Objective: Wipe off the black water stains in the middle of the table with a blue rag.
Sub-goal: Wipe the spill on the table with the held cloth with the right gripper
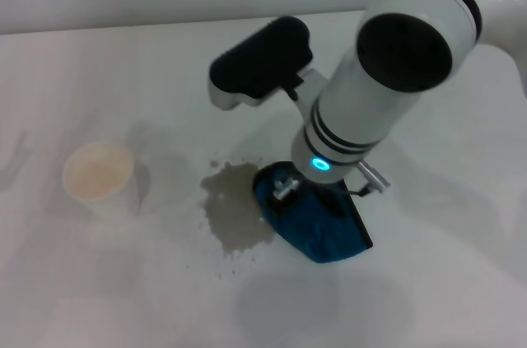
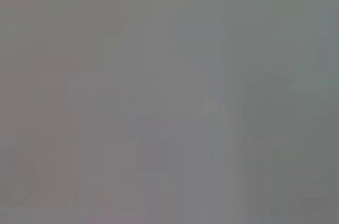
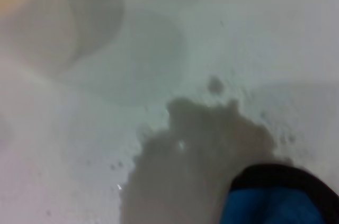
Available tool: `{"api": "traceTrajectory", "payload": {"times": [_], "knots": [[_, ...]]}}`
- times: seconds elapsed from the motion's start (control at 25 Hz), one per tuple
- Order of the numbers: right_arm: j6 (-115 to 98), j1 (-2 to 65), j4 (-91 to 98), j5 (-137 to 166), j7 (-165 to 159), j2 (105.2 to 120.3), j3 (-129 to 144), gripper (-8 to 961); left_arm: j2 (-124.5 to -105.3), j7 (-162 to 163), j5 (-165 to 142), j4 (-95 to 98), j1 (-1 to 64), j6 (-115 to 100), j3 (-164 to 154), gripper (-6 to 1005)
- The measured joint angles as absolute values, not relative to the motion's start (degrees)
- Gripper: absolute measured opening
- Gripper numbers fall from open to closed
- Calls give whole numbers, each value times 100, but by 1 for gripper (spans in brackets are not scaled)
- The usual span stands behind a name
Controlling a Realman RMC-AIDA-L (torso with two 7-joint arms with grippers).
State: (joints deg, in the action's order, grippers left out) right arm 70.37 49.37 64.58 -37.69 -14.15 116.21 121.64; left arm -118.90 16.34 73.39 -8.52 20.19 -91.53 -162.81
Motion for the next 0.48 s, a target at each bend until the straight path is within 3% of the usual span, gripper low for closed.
{"api": "traceTrajectory", "payload": {"times": [0.48], "knots": [[6313, 5643, 5491, -4166, -1061, 11619, 12286, 15, -11902, 1635, 7333, -843, 1984, -9170, -16278, 894]]}}
